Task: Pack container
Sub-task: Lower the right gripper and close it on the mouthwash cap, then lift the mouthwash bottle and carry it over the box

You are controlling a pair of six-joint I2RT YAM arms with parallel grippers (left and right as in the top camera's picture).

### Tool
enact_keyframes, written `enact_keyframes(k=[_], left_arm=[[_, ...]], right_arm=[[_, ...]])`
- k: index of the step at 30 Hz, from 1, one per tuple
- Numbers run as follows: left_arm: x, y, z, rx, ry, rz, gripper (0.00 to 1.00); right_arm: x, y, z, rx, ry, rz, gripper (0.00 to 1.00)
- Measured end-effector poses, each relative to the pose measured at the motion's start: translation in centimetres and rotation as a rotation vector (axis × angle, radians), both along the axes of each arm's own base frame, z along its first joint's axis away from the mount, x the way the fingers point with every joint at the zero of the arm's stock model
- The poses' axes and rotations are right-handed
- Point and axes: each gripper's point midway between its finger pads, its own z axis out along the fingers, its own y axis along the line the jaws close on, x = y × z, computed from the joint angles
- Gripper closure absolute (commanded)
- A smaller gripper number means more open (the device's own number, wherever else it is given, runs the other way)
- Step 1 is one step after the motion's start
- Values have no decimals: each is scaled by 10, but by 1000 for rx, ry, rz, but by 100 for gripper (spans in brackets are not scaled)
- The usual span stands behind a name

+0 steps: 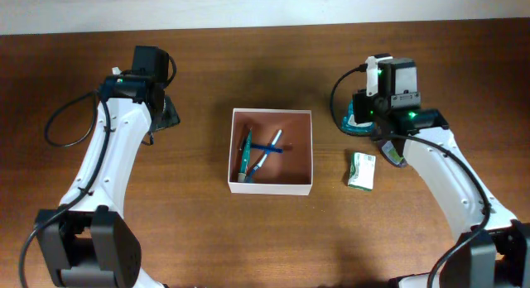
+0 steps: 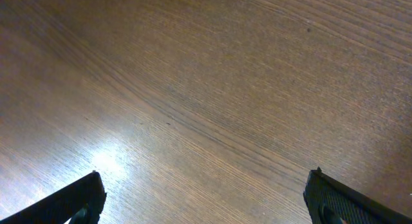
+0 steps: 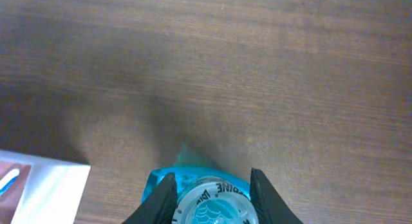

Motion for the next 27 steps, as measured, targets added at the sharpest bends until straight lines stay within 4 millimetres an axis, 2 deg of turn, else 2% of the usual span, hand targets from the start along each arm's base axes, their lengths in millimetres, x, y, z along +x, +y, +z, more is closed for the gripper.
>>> enact_keyframes(k=[2,9,12,18,24,27], left_arm=[[0,0,0,0,0,0,1],[0,0,0,0,0,0,1],[0,0,0,0,0,0,1],[0,0,0,0,0,0,1],[0,0,0,0,0,0,1],[0,0,0,0,0,0,1]], right_arm=[[-1,0,10,0,3,0,76],[-1,2,72,6,-55,4,76],[-3,10,87,9,-65,14,76],[-15,47,108,36,-51,78,79],[-28,86,140,91,-74,129,81],[-34,107,146,119,-81,157,81]])
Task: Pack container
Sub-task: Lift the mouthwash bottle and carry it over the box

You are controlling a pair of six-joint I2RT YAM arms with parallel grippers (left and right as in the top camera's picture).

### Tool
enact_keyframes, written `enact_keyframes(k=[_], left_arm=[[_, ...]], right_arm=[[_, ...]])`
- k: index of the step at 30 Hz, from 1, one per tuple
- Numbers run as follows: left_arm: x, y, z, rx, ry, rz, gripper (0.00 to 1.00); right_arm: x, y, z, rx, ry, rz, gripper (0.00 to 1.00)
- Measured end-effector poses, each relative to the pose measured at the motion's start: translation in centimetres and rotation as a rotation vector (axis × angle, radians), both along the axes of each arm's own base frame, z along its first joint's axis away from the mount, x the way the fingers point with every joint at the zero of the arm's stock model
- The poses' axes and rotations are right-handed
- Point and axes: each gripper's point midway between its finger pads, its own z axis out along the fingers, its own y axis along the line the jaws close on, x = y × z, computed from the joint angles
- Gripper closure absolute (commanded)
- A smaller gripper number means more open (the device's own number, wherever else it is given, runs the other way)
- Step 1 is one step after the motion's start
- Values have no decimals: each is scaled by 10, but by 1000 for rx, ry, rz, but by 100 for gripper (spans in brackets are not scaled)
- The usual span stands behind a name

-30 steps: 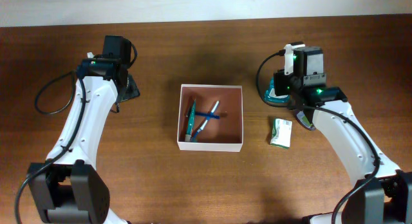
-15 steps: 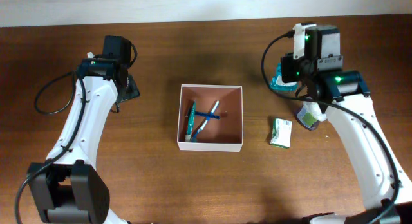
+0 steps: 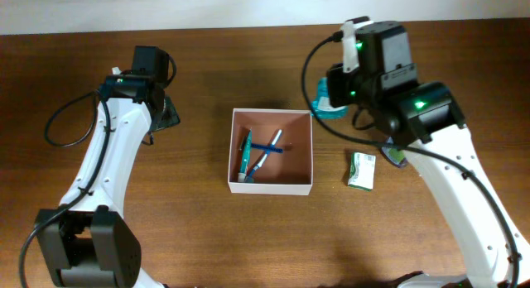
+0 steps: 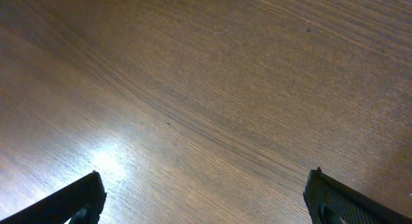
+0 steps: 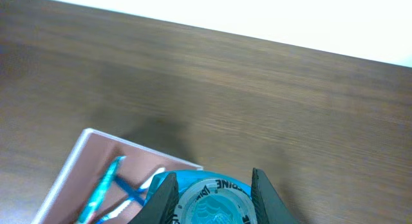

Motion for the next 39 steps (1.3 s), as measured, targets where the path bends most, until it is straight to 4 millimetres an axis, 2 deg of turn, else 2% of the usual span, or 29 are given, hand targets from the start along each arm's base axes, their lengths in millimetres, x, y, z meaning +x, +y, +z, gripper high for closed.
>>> enact_keyframes(k=[5,11,14,19,25,39], left_arm=[[0,0,0,0,0,0,1],[0,0,0,0,0,0,1],[0,0,0,0,0,0,1],[0,0,0,0,0,0,1],[0,0,0,0,0,0,1],[0,0,0,0,0,0,1]], right_arm=[[-14,36,0,46,13,47,81],[-14,51,-3,69,18,32,81],[-7,58,-18,65,42,18,81],[7,72,-56,34,110,11,81],[18,78,-86,8,155,4,81],[30,78,-114,-38,183,-25,81]])
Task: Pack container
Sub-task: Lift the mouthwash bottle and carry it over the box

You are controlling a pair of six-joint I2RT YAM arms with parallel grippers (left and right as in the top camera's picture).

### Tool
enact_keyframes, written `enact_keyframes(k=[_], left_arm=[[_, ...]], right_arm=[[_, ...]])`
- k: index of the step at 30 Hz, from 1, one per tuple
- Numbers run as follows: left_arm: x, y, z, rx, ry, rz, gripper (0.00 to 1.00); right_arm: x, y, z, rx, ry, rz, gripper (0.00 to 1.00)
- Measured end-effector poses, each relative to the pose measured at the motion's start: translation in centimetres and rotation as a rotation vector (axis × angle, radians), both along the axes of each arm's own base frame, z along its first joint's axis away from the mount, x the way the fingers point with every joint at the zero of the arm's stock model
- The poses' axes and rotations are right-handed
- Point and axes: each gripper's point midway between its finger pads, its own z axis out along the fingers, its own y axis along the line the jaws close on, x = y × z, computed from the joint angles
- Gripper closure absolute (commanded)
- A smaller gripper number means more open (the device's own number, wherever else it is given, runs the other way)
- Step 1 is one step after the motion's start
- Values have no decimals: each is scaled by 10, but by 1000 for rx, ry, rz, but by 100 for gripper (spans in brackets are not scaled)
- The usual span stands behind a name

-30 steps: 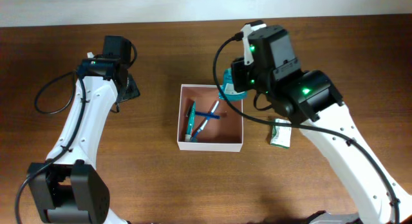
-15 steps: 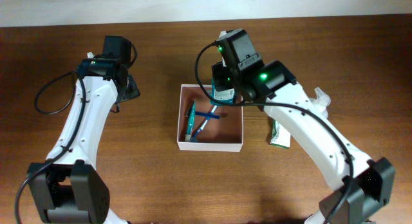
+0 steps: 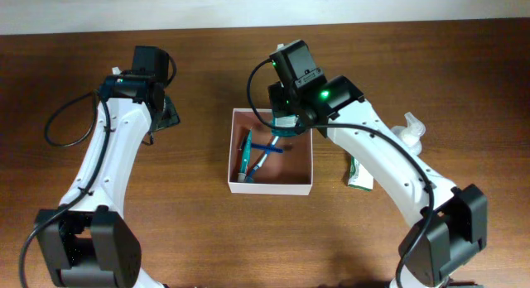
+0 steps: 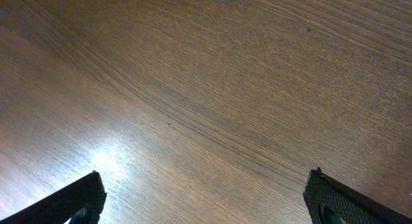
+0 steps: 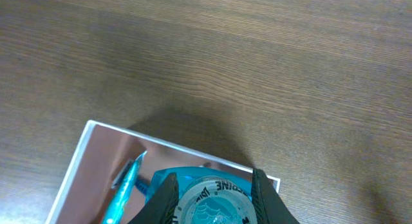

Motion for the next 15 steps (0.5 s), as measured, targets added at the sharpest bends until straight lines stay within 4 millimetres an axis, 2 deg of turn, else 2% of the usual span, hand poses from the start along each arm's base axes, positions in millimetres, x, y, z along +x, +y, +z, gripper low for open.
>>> enact_keyframes(k=[7,15], left_arm=[[0,0,0,0,0,0,1],[0,0,0,0,0,0,0]], right_arm=[[5,-3,-15,-35,15,-15,82],[10,-1,-19,-39,7,-20,83]])
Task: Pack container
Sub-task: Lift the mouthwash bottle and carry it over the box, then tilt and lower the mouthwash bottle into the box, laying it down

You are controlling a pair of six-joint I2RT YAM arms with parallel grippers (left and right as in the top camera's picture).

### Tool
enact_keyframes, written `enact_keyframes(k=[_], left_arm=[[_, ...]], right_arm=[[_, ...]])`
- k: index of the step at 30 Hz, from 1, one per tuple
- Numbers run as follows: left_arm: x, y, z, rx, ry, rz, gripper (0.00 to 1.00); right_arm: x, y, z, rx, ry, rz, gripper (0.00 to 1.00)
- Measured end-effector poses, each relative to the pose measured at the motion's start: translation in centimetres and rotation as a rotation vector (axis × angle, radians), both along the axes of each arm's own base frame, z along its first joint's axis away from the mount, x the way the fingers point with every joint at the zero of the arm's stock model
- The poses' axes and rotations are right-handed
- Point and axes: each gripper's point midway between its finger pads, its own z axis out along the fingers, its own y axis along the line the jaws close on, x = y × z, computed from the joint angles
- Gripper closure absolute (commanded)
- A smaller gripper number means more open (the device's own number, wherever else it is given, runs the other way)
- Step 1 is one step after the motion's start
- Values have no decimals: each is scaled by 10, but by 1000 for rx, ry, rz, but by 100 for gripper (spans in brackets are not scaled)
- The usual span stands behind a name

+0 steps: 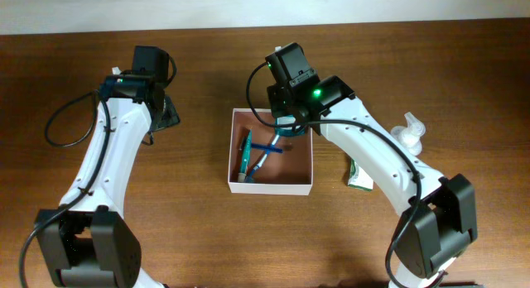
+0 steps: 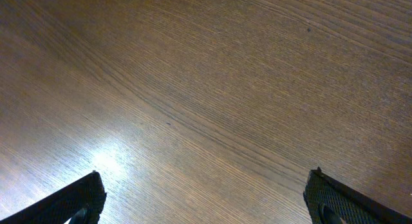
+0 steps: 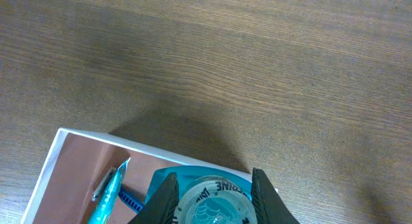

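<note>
A white box with a brown floor [image 1: 237, 182] sits mid-table and holds blue and teal pens [image 1: 258, 152]. My right gripper [image 3: 212, 198] is shut on a teal tape dispenser [image 3: 207, 201], held over the box's far right corner [image 1: 286, 127]. In the right wrist view the box's far wall [image 3: 96, 137] and a teal pen [image 3: 106, 195] show beneath it. My left gripper [image 2: 206, 198] stands open over bare wood at the far left, nothing between its fingers.
A green and white packet [image 1: 359, 174] lies right of the box, partly under the right arm. A white spray-bottle top [image 1: 411, 127] shows beyond the right forearm. The table's far edge meets a white wall at the top.
My right gripper with the dispenser has shifted slightly toward the box's far edge. The left arm has not moved.
My right gripper was shut on the teal dispenser on the table at the far right. Then it held the dispenser raised, nearer the box's right far corner. Later it was over the box's far right part, and it stays there now. The left gripper stayed open throughout.
</note>
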Motion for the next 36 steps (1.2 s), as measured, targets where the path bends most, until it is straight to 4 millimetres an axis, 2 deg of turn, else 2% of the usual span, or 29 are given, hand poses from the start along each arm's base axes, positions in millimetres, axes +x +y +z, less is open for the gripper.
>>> enact_keyframes(k=[20,21,23,25,36], left_arm=[[0,0,0,0,0,0,1],[0,0,0,0,0,0,0],[0,0,0,0,0,0,1],[0,0,0,0,0,0,0],[0,0,0,0,0,0,1]], right_arm=[[3,0,-9,-13,10,-5,82],[3,0,-9,-13,10,-5,81],[3,0,-9,-13,10,-5,66],[3,-1,-10,-20,13,-5,61],[0,-3,-12,-31,29,-9,60]])
